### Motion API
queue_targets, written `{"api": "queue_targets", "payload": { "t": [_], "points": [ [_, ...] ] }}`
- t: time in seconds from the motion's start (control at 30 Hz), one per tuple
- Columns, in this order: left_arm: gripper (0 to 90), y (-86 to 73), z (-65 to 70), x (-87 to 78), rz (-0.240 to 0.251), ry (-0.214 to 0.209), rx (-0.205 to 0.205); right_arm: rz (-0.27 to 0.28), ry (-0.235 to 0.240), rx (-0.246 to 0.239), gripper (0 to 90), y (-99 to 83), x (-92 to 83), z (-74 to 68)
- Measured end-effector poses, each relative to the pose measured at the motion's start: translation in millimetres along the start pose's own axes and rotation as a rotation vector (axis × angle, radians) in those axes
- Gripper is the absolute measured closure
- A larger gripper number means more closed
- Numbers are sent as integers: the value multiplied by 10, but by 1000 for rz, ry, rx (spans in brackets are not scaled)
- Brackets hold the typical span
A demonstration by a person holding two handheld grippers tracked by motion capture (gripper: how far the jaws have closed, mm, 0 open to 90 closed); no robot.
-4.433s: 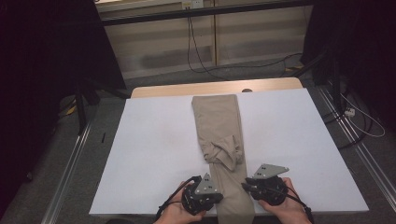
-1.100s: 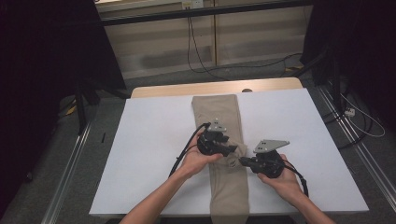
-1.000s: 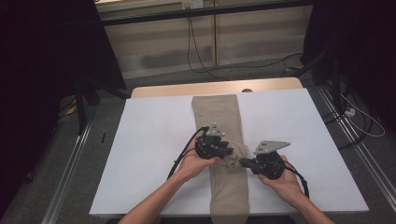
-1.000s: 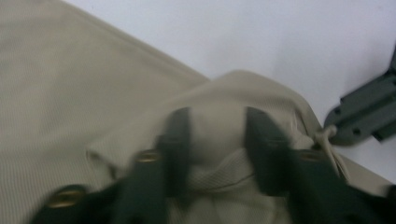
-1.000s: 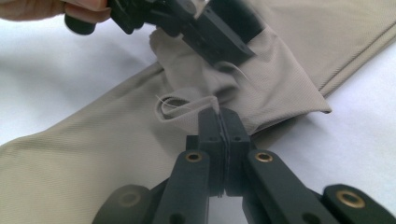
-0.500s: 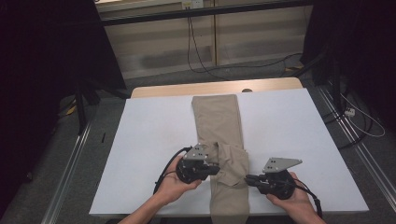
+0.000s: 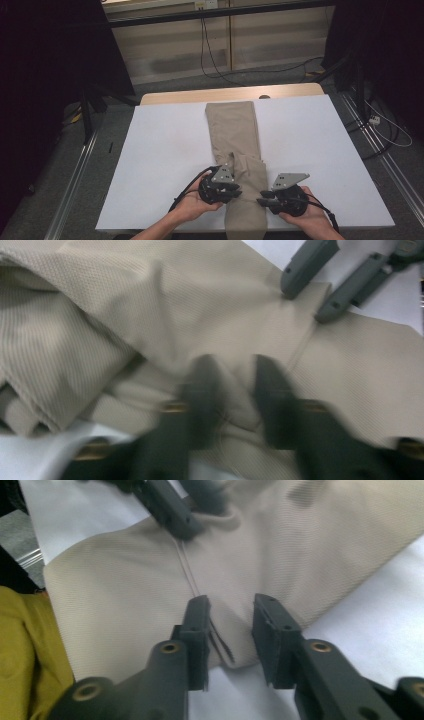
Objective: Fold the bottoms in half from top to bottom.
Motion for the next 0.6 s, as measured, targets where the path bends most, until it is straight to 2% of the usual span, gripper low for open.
{"api": "queue_targets", "payload": {
  "t": [0.07,0.13,0.23,0.3,0.4,0.5,0.6],
  "points": [
    [887,-13,25,-10,7,-4,-18,-3,-17,4,842,0,-9,2],
    [892,-20,47,-52,4,-26,-26,3,-7,10,879,5,-18,-2],
    [893,-64,133,-116,24,-54,-61,16,9,4,885,14,-53,-35],
    [893,-97,185,-161,18,-68,-82,30,20,5,887,13,-93,-70],
    [893,-162,259,-272,21,-81,-95,50,49,8,888,-4,-157,-154],
    [893,-238,389,-338,23,-88,-110,58,73,-8,888,-25,-199,-275],
    [893,-303,534,-355,12,-122,-99,48,93,-17,888,-100,-236,-406]
  ]
}}
Point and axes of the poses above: each handheld gripper's, and its own axes: x roughly forward along the jaws, y roughly out of its top, z roughly to its right, the point moved 2 cm from there along x, roughly forward along the jaws, and after that the axes turned 9 degrees about -z, right-handed, at the moved point
